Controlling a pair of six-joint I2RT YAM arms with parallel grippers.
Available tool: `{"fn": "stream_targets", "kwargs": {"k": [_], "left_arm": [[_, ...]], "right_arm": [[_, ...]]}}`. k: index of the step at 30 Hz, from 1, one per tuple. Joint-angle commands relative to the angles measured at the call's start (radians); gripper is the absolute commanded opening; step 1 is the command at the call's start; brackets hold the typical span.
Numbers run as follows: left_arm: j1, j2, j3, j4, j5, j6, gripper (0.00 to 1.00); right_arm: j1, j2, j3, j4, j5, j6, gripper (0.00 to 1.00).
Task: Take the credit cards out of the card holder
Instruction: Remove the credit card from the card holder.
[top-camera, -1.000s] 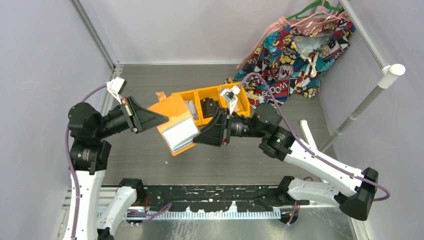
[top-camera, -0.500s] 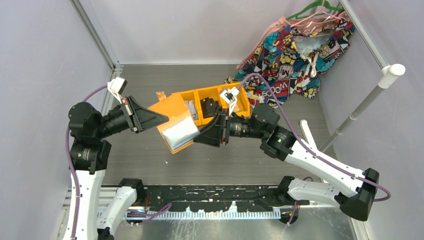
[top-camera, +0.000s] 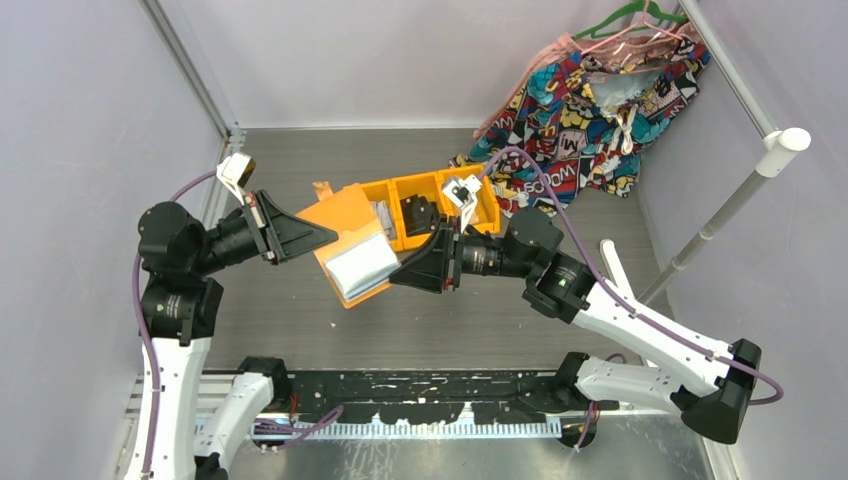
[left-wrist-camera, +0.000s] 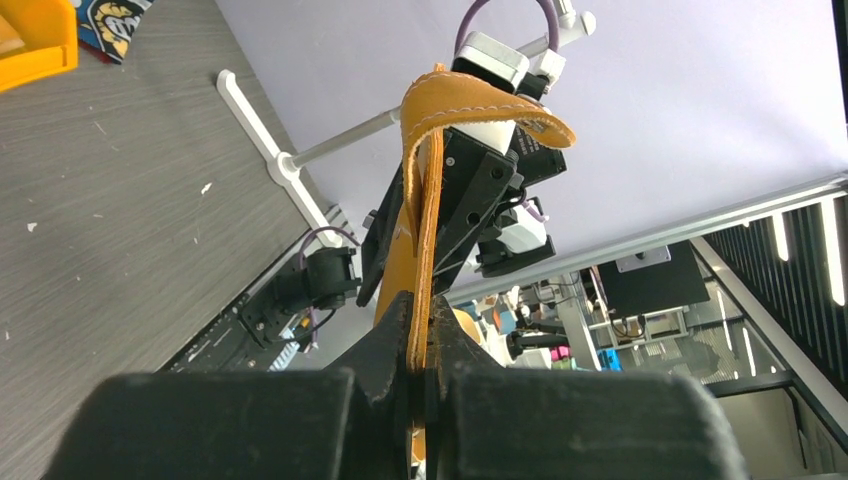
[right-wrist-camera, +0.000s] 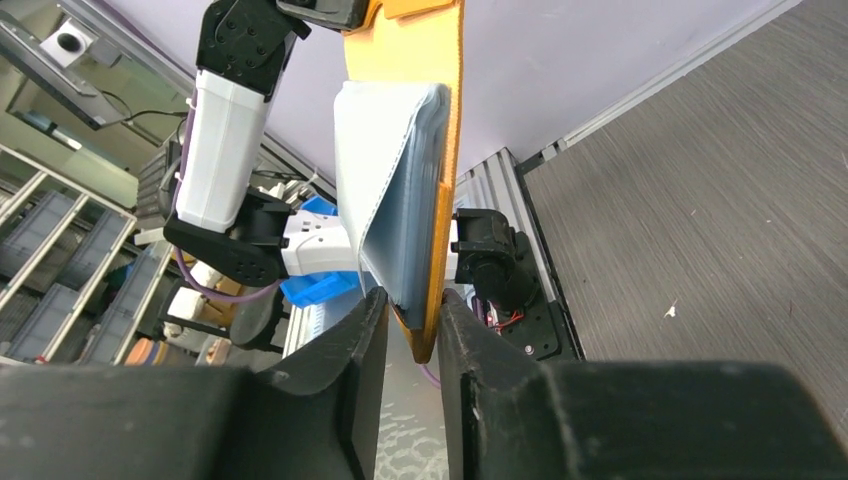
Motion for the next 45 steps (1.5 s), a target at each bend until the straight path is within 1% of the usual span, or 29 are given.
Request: {"fn": "stream_targets", "kwargs": {"k": [1,7,25,26,28,29,33,39,45], "left_arm": [[0.0,-0.005,0.029,0.044,-0.007,-0.023,0.0],[0.0,-0.008,0.025,0.04,-0.006,-0.029,0.0],[-0.001,-0.028,-0.011,0.046,0.019,-0.051,0.0],[0.0,-0.028,-0.011,0.046,0.022,-0.052,0.0],[0.001,-0.029,-0.01,0.049,0.027,-0.052,0.0],[0.0,-0.03,-0.009,0.05,0.029,-0.052,0.0],[0.001,-0.032,-0.007,0.055,0.032,-0.051,0.0],[0.0,-0.035,-0.008,0.055,0.031,-0.046,0.0],[0.001,-0.033,-0.005,0.055,0.028,-0.045,0.0]], "right_arm": [[0.007,-0.034,0.03,0.059,0.0,-0.019,0.28],[0.007,-0.027,0.055,0.043,0.065,-0.028,0.24],[0.027,0.114,0.179,0.077,0.24,-0.002,0.23],[0.028,0.118,0.177,0.091,0.249,0.005,0.25],[0.027,0.126,0.176,0.112,0.268,0.02,0.33],[0.027,0.128,0.174,0.121,0.276,0.026,0.34],[0.027,0.14,0.173,0.154,0.289,0.062,0.4],[0.029,0.16,0.167,0.187,0.249,0.11,0.48],[0.029,0.179,0.167,0.244,0.185,0.155,0.53]]}}
